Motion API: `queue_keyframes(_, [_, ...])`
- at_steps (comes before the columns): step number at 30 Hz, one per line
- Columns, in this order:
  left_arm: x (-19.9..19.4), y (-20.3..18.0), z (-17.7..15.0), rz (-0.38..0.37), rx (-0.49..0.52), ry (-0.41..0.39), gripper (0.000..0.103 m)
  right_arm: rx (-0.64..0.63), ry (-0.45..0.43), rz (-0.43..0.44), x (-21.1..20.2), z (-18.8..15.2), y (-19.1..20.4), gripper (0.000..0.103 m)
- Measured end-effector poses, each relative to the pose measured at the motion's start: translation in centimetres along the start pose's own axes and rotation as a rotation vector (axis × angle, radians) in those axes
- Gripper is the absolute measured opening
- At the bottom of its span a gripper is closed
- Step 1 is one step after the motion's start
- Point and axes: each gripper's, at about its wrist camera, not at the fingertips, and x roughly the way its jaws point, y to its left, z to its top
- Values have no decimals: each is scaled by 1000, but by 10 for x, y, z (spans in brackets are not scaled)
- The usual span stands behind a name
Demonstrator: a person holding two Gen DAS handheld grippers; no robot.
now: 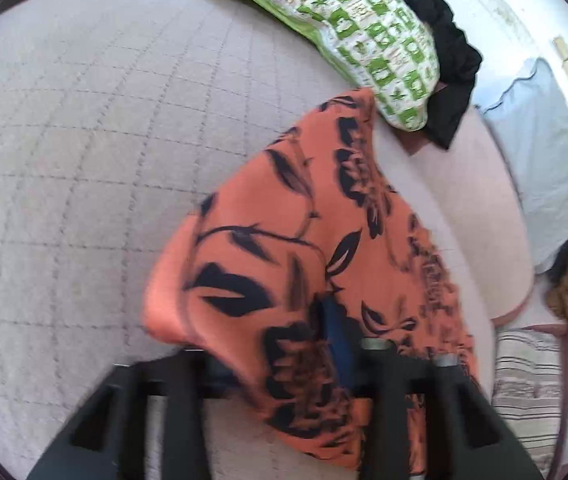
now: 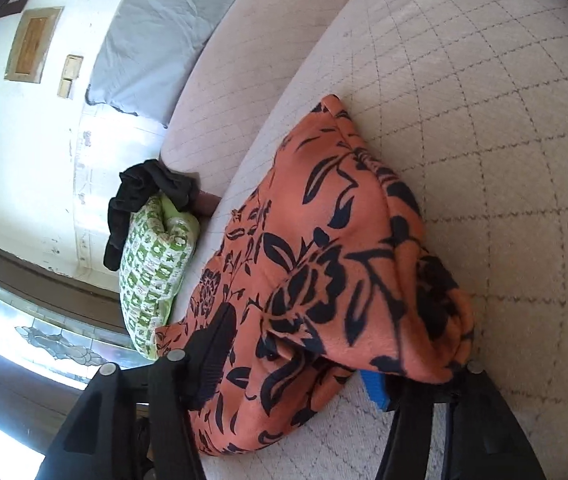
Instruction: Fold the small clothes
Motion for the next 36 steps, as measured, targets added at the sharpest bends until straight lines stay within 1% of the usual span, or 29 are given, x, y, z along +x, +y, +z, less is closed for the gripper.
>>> queue_keyframes(1, [0, 3, 1, -17, -11, 1, 26, -13, -4, -15, -2, 0, 0, 33])
queue_keyframes(3, [-3, 9, 1, -43, -25, 9, 21, -23, -4, -24, -4, -1, 2, 29])
queue_keyframes(5, [-10, 10, 0, -54, -4, 2, 17, -66, -18, -39, -10, -3, 8, 23])
queue_keyframes(10, [-36, 3, -4, -89, 65, -24, 15, -175, -62, -66, -34, -13, 26, 17])
queue_keyframes(14, [-58, 2, -9, -123, 92, -27, 13, -234, -87, -97, -58, -19, 32, 13])
queue_keyframes(15, [-63, 3, -11, -124, 106, -32, 12, -244, -96, -102, -65, -20, 33, 10])
queue_keyframes(16, [-68, 4, -12, -117, 125, -35, 10, -255, -112, -105, -74, -21, 35, 4])
queue_keyframes(17, [-74, 7, -14, -115, 130, -40, 7, -269, -127, -107, -82, -22, 37, 3])
queue_keyframes(19, [-81, 16, -13, -108, 119, -46, 7, -298, -149, -89, -99, -23, 41, 3])
queue_keyframes(20, [-80, 21, -13, -92, 112, -35, 7, -301, -131, -79, -103, -24, 41, 3])
queue_keyframes(21, [-78, 29, -12, -81, 99, -12, 7, -270, -89, -76, -104, -24, 35, 3])
queue_keyframes(22, [-77, 35, -13, -71, 87, -3, 7, -219, -66, -83, -104, -24, 27, 5])
queue_keyframes(23, [-78, 42, -15, -71, 69, -1, 7, -135, -41, -84, -105, -22, 12, 7])
queue_keyframes(25, [-78, 54, -18, -104, 36, 12, 9, 55, 13, -85, -103, -15, -19, 7])
queue_keyframes(27, [-74, 59, -21, -123, 5, 53, 31, 175, 40, -53, -103, -11, -41, 9])
queue_keyframes(28, [-71, 61, -22, -126, -11, 72, 62, 216, 37, -35, -103, -9, -49, 18])
queue_keyframes(29, [-67, 63, -23, -129, -40, 90, 82, 236, 33, -31, -103, -8, -53, 46])
queue_keyframes(31, [-63, 67, -25, -172, -102, 86, 82, 242, 21, -6, -100, -7, -53, 92])
queue_keyframes(33, [-57, 62, -26, -184, -116, 89, 82, 218, -25, 18, -100, -6, -47, 92])
queue_keyframes(35, [-51, 53, -21, -177, -97, 89, 82, 166, -13, 8, -90, -1, -39, 91])
queue_keyframes(36, [-46, 49, -18, -176, -94, 83, 82, 165, 1, 16, -82, 2, -39, 90])
